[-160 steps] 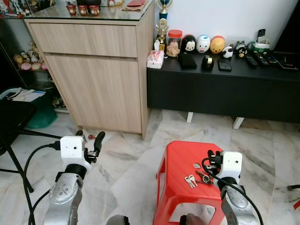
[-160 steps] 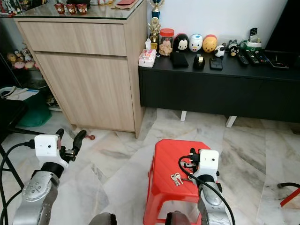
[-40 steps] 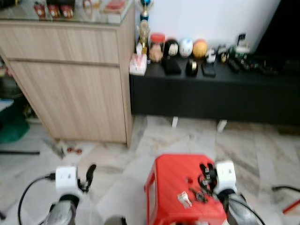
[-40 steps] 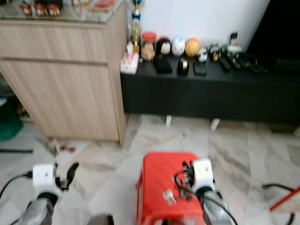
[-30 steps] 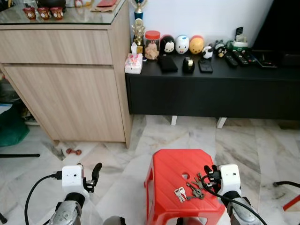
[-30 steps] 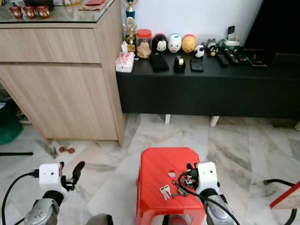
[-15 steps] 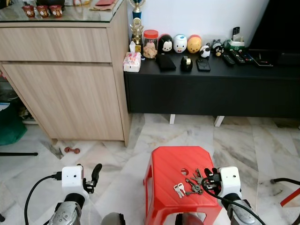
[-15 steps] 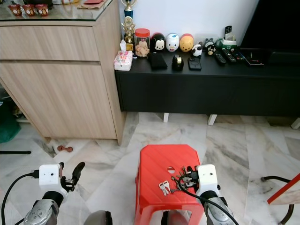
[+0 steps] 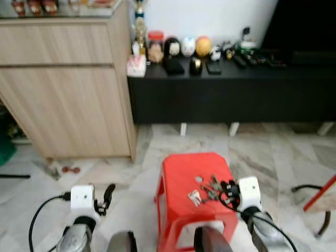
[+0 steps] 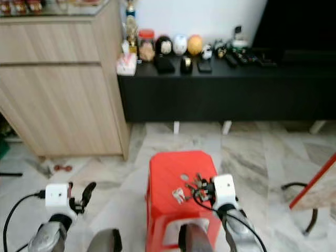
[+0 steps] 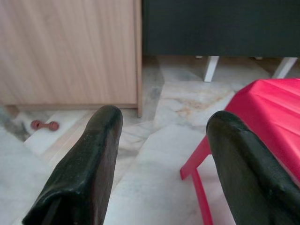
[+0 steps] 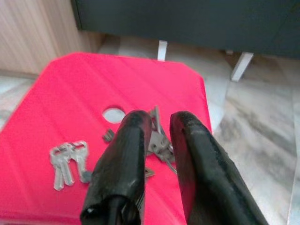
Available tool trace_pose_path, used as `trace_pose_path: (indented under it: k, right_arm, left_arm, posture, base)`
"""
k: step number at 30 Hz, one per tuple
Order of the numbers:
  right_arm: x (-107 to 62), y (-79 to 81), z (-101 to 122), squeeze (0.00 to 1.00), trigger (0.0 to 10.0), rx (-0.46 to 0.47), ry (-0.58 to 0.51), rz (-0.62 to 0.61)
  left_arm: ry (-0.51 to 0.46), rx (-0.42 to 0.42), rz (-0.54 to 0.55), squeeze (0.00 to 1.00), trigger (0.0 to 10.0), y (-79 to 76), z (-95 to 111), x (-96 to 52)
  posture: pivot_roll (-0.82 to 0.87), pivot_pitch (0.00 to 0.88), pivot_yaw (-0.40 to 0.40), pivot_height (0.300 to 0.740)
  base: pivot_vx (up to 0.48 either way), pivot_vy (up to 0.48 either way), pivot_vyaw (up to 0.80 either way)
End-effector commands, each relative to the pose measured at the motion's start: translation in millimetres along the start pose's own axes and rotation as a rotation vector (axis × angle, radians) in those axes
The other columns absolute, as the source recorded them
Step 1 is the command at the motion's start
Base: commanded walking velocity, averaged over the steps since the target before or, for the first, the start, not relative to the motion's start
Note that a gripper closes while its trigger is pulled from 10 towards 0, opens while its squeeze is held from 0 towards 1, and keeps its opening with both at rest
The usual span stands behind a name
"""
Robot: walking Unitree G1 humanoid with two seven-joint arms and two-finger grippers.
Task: Hang keys on a hook
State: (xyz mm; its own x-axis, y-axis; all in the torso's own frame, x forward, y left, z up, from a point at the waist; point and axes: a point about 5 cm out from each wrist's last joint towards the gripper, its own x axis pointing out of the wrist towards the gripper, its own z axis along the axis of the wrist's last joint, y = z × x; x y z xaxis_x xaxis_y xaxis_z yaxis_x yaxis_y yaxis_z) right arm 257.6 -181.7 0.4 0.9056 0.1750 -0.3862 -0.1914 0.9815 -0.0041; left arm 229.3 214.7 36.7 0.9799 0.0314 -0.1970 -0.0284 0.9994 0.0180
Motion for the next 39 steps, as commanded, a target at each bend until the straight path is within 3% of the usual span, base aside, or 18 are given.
trace_pose_path:
  k: [1, 3, 7, 19, 25, 39]
  right_arm:
    - [5.5, -2.2, 3, 0.00, 10.0, 0.032, 0.004, -0.019]
    - [8.1, -5.2, 4, 0.00, 10.0, 0.102, 0.006, -0.050]
    - [12.0, -5.9, 6, 0.00, 10.0, 0.138, 0.005, -0.048]
    - [20.0, 5.6, 10, 0.00, 10.0, 0.092, -0.011, 0.037]
    - [18.2, 5.6, 6, 0.00, 10.0, 0.073, -0.006, 0.039]
    - [15.4, -1.0, 1, 0.00, 10.0, 0.095, 0.009, 0.015]
  left_arm:
    - [0.012, 0.000, -0.008, 0.00, 10.0, -2.2, 0, 4.2]
    - [0.004, -0.001, -0.010, 0.00, 10.0, -2.5, 2, 6.7]
    - [-0.003, 0.001, -0.019, 0.00, 10.0, -4.0, 5, 11.1]
    - [-0.018, 0.000, -0.014, 0.00, 10.0, -5.2, 9, 22.1]
    - [-0.019, 0.002, -0.019, 0.00, 10.0, -5.6, 9, 23.4]
    - [-0.008, 0.006, -0.017, 0.00, 10.0, -6.1, 5, 23.1]
  posture:
    - [-0.03, 0.000, -0.037, 0.600]
    - [-0.03, 0.000, -0.035, 0.600]
    - [-0.04, 0.000, -0.032, 0.600]
    - [-0.03, 0.000, -0.037, 0.600]
    - [-0.03, 0.000, -0.033, 0.600]
    - [-0.03, 0.000, -0.041, 0.600]
  base:
    - [0.000, 0.000, 0.00]
    - [0.000, 0.000, 0.00]
    - [0.000, 0.000, 0.00]
    - [0.000, 0.000, 0.00]
    - [0.000, 0.000, 0.64]
    - [0.221, 0.000, 0.00]
